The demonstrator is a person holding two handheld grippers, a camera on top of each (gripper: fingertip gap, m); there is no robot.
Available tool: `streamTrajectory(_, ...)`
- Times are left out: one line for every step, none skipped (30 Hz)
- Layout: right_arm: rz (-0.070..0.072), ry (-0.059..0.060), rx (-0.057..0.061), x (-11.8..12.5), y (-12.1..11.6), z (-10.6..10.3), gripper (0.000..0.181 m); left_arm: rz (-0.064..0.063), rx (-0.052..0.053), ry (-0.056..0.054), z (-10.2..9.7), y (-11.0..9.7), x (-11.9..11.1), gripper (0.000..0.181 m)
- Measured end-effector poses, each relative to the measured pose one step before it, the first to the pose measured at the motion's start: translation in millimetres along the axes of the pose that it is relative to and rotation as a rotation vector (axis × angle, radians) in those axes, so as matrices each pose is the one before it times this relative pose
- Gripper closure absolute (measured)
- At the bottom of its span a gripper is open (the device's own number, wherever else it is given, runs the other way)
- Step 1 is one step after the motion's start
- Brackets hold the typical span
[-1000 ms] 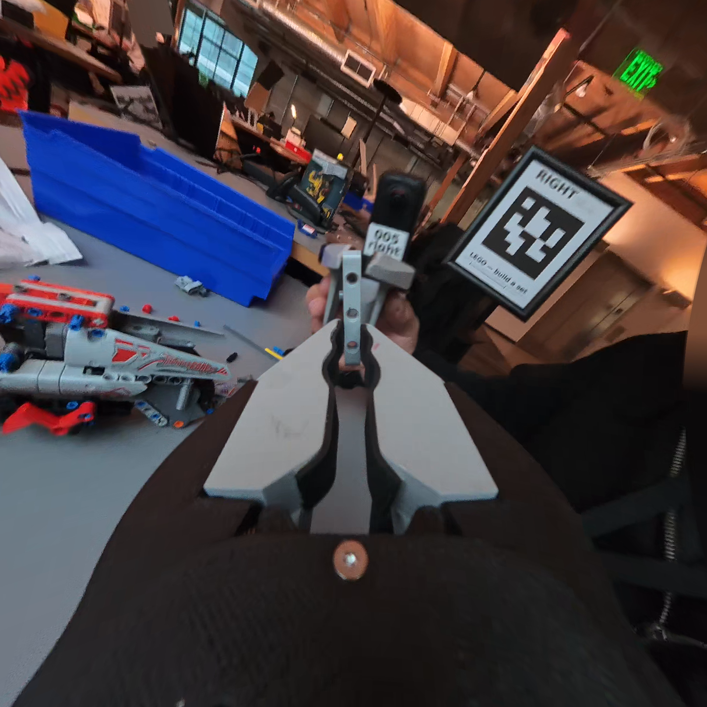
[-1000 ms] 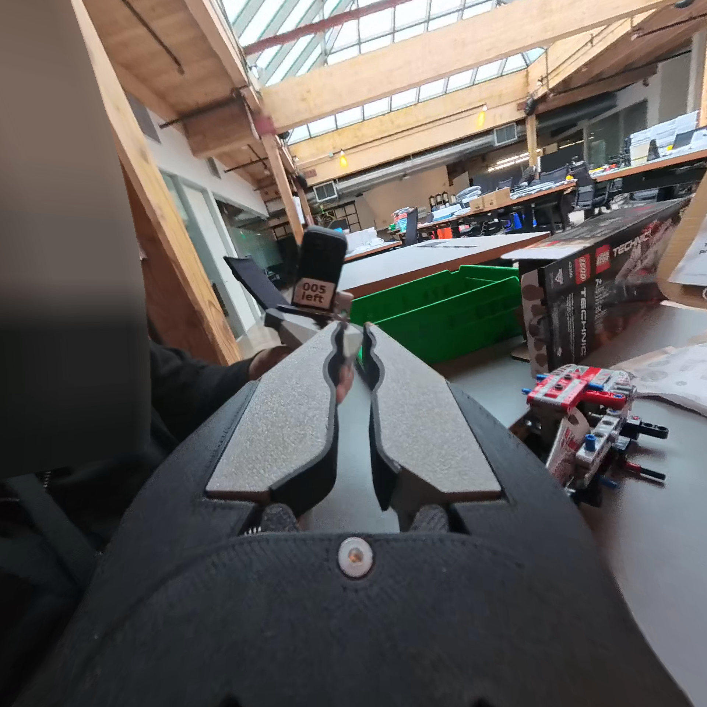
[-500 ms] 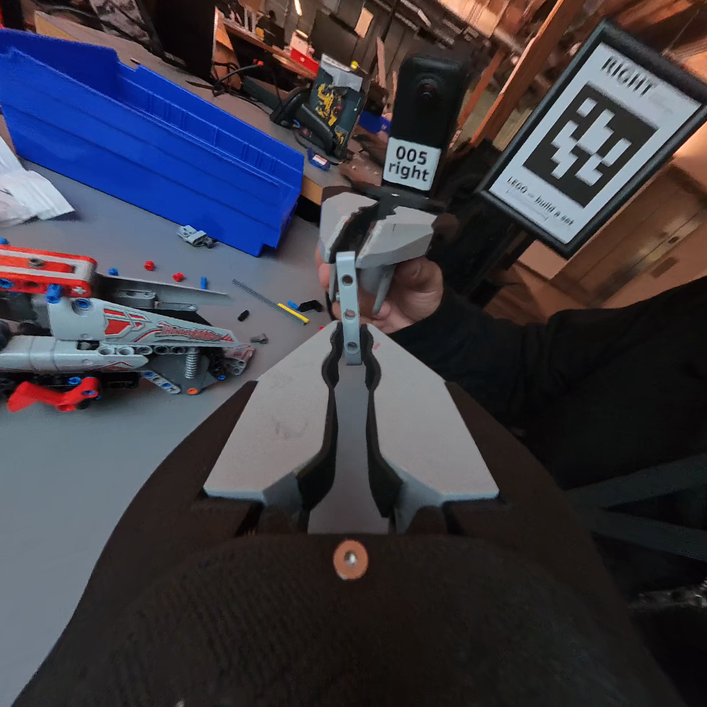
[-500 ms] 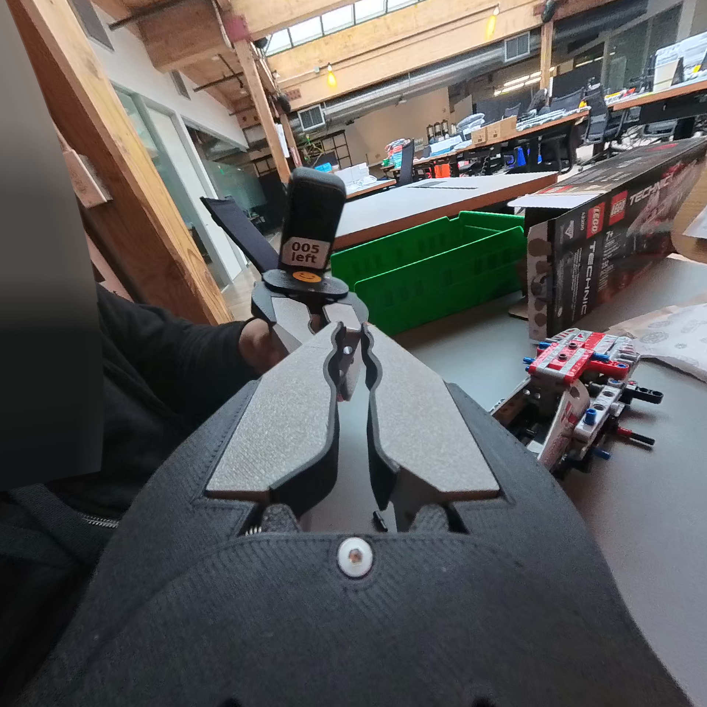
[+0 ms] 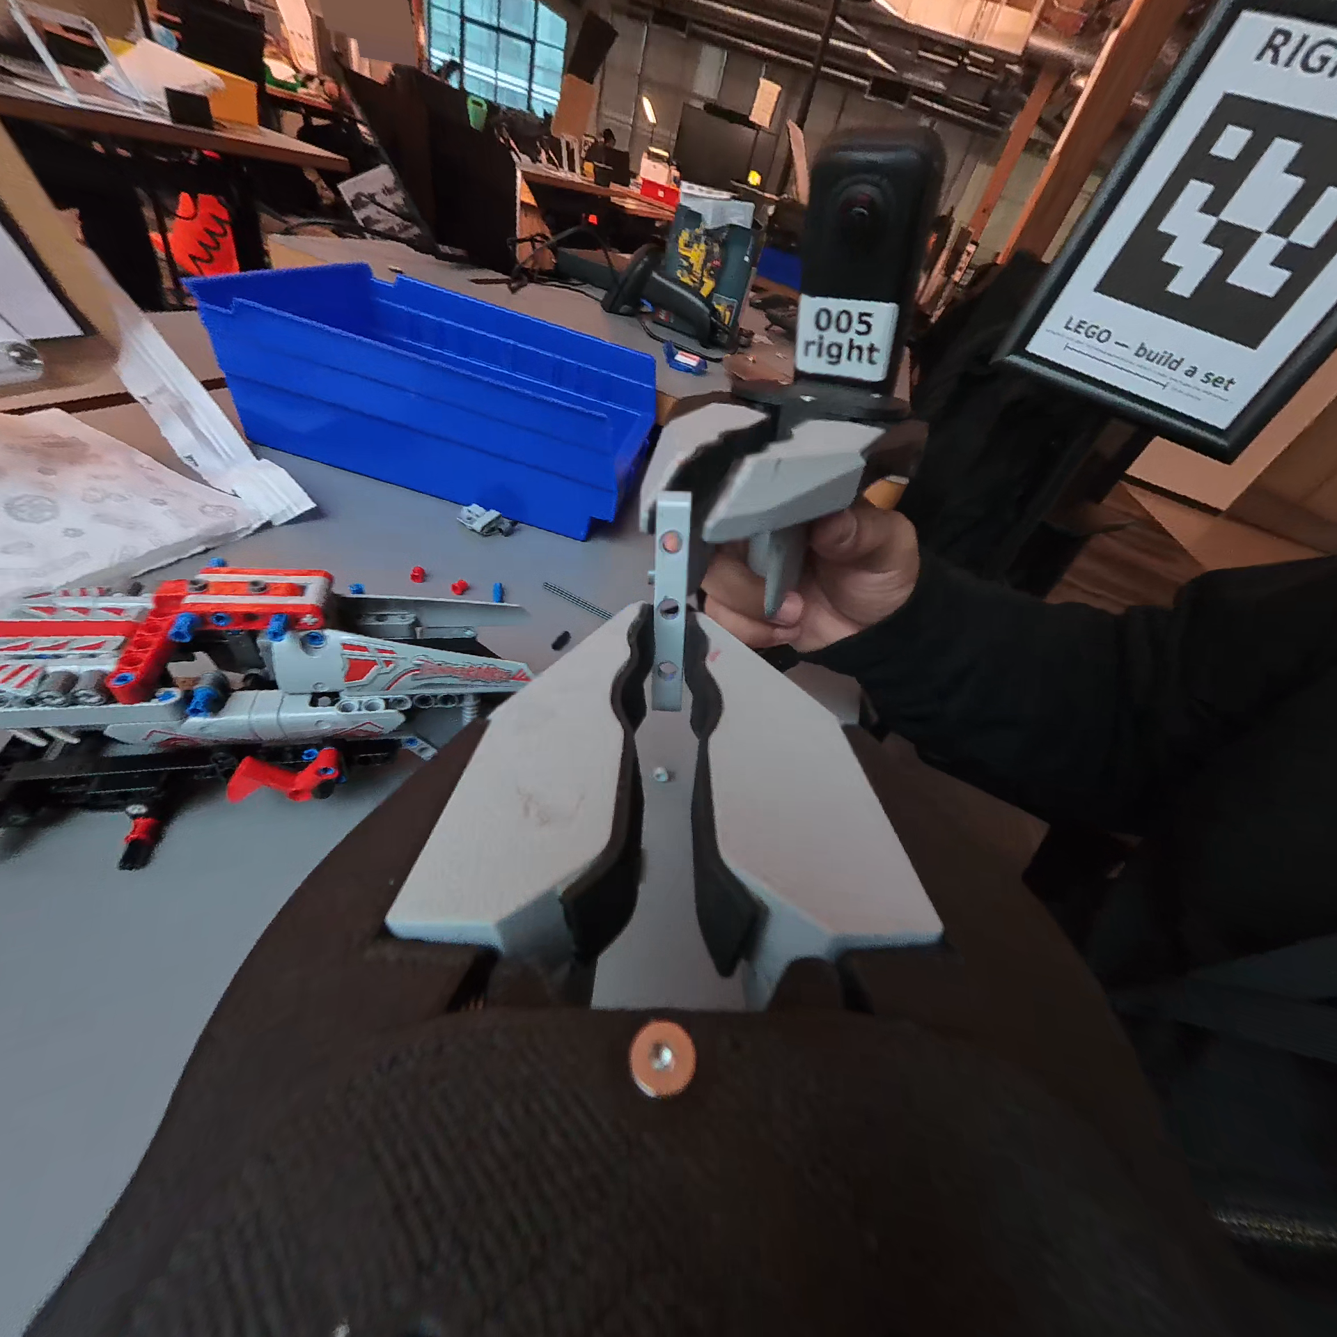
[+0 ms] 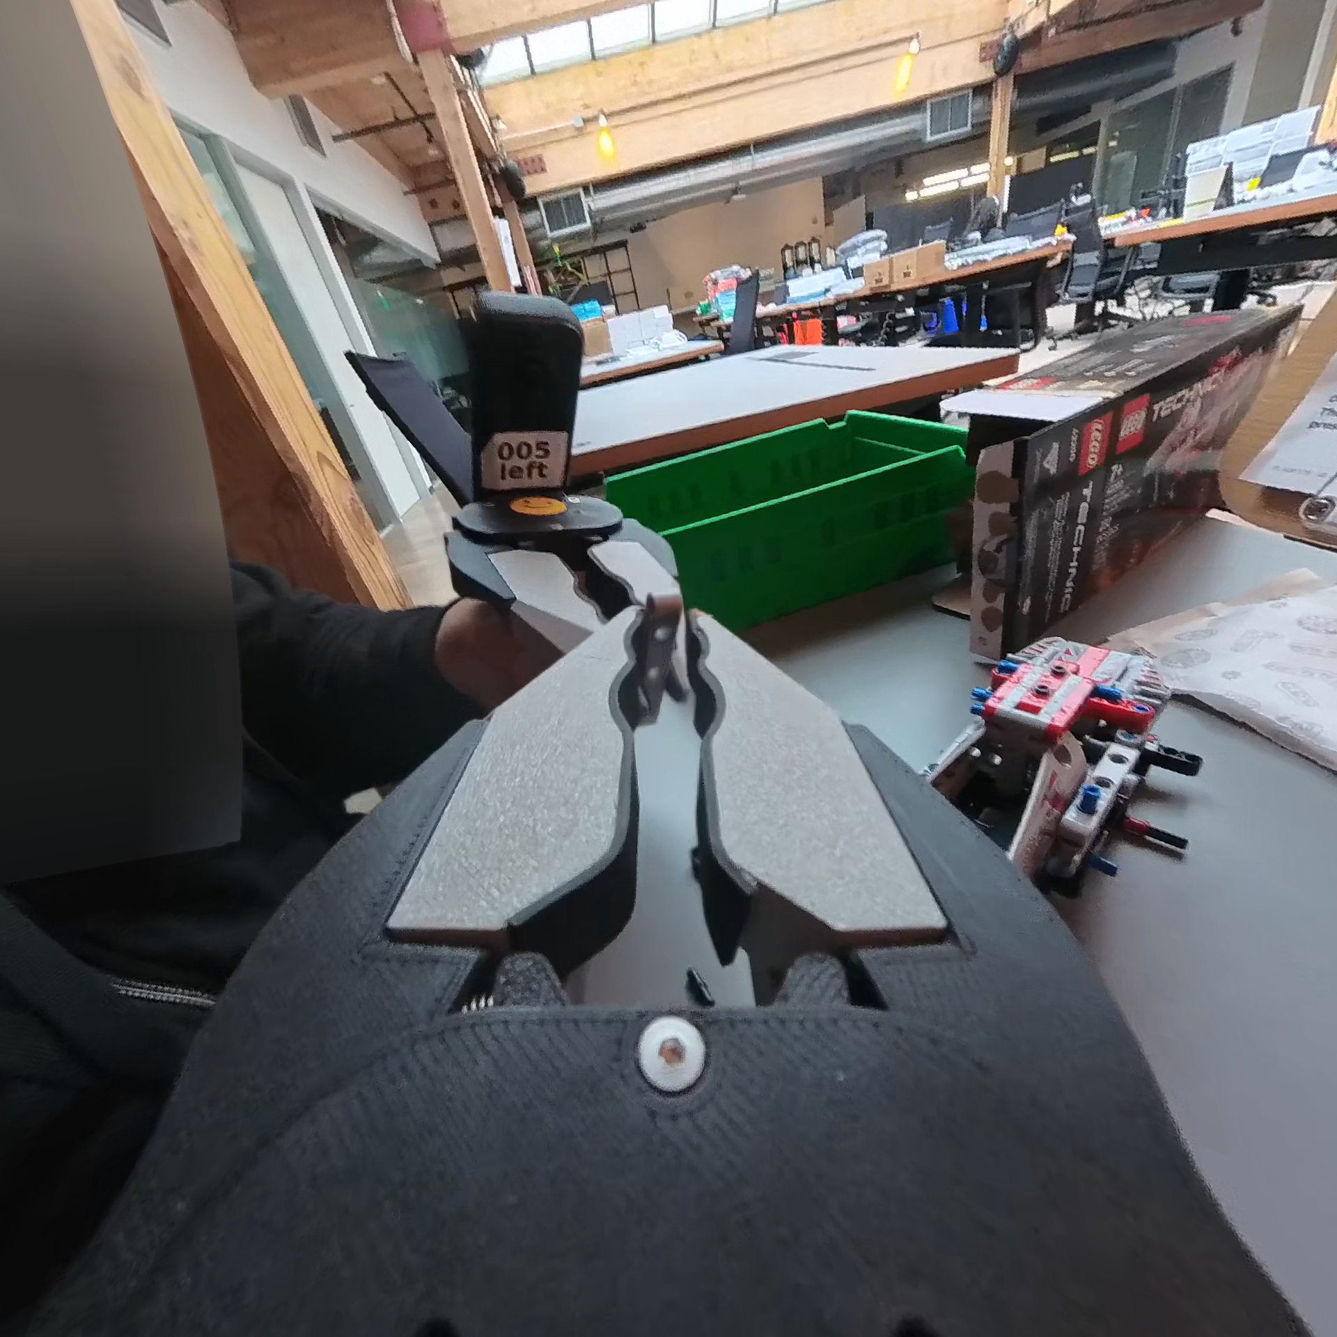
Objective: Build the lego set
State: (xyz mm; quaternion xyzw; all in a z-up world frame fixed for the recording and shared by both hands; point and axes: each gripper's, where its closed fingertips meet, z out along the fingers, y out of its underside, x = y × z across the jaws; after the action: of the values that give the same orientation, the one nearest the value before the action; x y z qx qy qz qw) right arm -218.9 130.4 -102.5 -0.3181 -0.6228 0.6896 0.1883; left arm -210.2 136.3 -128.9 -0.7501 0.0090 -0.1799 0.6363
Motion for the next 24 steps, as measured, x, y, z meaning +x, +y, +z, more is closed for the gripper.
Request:
streamTrajectory(-0.0106,0.0063,-0.0096,0.68,2.47,0.27,0.173,-0.0026,0.0047,-0.0081,-0.95,-0.37,-2.45,0.175)
streamTrajectory(-0.0102,0.0055,-0.0058,-0.03,1.93,0.99,0.174,-0.0007,-0.0005,-0.0052,-0.26,0.25,-1.29,0.175)
streamTrajectory(-0.0101,0.0052,-0.0057,-0.31,1.84,1.64,0.176,0.0011,0.0049,-0.0024,-0.09,-0.65,-0.09,0.175)
streamTrajectory(-0.0082,0.006,-0.0077,-0.27,1.97,1.99,0.177,-0.0001,-0.0008,0.0017,0.23,0.06,0.6,0.175)
streamTrajectory(-0.0083,0.0125,-0.0021,0.78,1.04,1.3,0.178,0.0005,-0.0013,-0.0035,0.18,0.21,-0.29,0.175)
streamTrajectory(-0.0066,0.0114,0.0064,0.73,-0.29,0.61,0.18,0.006,0.0045,-0.009,-0.38,-0.59,-1.08,0.175)
streamTrajectory(0.0023,0.0039,0.0035,0.09,-0.04,0.6,0.181,0.0029,0.0017,-0.0056,-0.43,-0.29,-0.62,0.175)
streamTrajectory(0.0098,0.0011,-0.002,0.32,0.75,0.78,0.181,0.0046,-0.0004,-0.0073,-0.28,-0.13,-0.92,0.175)
streamTrajectory(0.0109,0.0018,0.0009,0.61,0.59,0.64,0.181,0.0094,-0.0039,-0.0099,0.03,0.53,-1.07,0.175)
streamTrajectory(0.0096,0.0035,0.0051,0.73,0.34,0.65,0.181,0.0193,-0.0053,-0.0151,-0.04,0.6,-1.13,0.175)
streamTrajectory(0.0083,0.0013,0.005,0.18,0.51,0.85,0.181,0.0259,-0.0085,-0.0177,-0.18,0.65,-0.98,0.175)
streamTrajectory(0.0072,-0.0014,0.0028,-0.21,0.73,0.62,0.179,0.0292,-0.0098,-0.0175,-0.16,0.35,-0.35,0.175)
streamTrajectory(0.0059,-0.0013,0.0035,-0.13,0.43,0.38,0.179,0.0312,-0.0096,-0.0207,-0.11,0.28,-0.88,0.175)
streamTrajectory(0.0078,-0.0024,0.0047,-0.12,0.2,0.47,0.179,0.0285,-0.0063,-0.0189,-0.27,0.01,-0.85,0.175)
streamTrajectory(0.0116,-0.0048,0.002,-0.31,0.48,0.41,0.18,0.017,-0.0014,-0.0149,-0.65,-0.64,-0.82,0.175)
streamTrajectory(0.0103,-0.003,0.0007,-0.04,0.57,0.25,0.181,0.0144,-0.0027,-0.0129,-0.2,0.09,-0.79,0.175)
streamTrajectory(0.0038,-0.0014,0.0042,-0.19,0.27,-0.22,0.181,0.0104,-0.0004,-0.0086,0.13,-0.01,-0.44,0.175)
streamTrajectory(-0.0022,-0.0071,0.0102,-0.91,-0.51,-0.73,0.181,-0.0084,0.0125,0.0048,-0.36,-1.85,0.58,0.175)
streamTrajectory(0.0049,-0.0141,0.0106,-1.32,-0.96,-1.01,0.181,-0.0263,0.008,0.0207,-0.11,-1.34,1.38,0.175)
streamTrajectory(0.0151,-0.0156,0.0104,-0.95,-1.28,-0.72,0.181,-0.0261,0.0074,0.0219,-0.09,-1.18,1.54,0.175)
streamTrajectory(0.0106,-0.0066,0.0138,0.05,-1.96,-0.54,0.181,-0.0073,0.0025,0.0032,0.34,0.04,0.19,0.175)
streamTrajectory(0.0011,0.0039,0.0089,0.55,-1.12,-0.17,0.181,0.0106,-0.002,-0.0104,0.27,0.78,-0.69,0.175)
streamTrajectory(-0.0047,0.0054,0.0038,0.07,-0.47,0.16,0.181,0.0057,-0.0008,-0.0047,-0.05,0.09,-0.25,0.175)
streamTrajectory(-0.0053,0.0032,0.0058,-0.4,-0.71,0.09,0.181,-0.0073,0.0038,0.0047,-0.31,-1.01,0.57,0.175)
